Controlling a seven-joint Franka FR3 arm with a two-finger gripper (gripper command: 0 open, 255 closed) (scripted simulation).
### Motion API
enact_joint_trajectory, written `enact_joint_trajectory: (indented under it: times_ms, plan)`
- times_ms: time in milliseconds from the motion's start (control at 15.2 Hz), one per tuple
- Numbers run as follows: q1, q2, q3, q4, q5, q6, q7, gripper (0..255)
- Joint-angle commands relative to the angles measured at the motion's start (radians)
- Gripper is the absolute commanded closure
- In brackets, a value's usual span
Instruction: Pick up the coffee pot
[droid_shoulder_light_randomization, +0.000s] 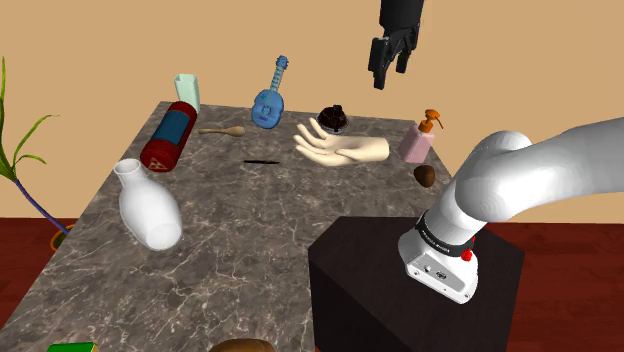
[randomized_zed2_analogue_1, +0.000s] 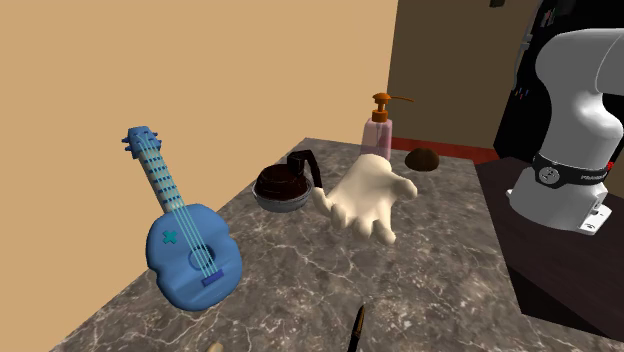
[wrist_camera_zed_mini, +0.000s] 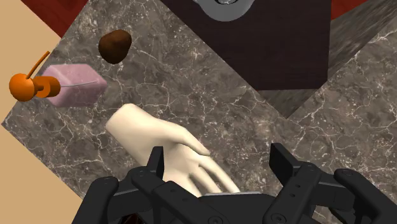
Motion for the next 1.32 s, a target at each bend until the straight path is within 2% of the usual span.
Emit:
enact_joint_trajectory:
  times_ms: [0, 660, 1254]
  plan:
    - [0.000, 0.000, 0.000, 0.000, 0.000, 0.000, 0.000, 0]
    - [-0.055, 0.294, -0.165, 0.047, -0.044, 0.243, -0.147, 0]
    - [-0.089, 0.628, -0.279, 0.204, 0.007, 0.401, -0.299, 0]
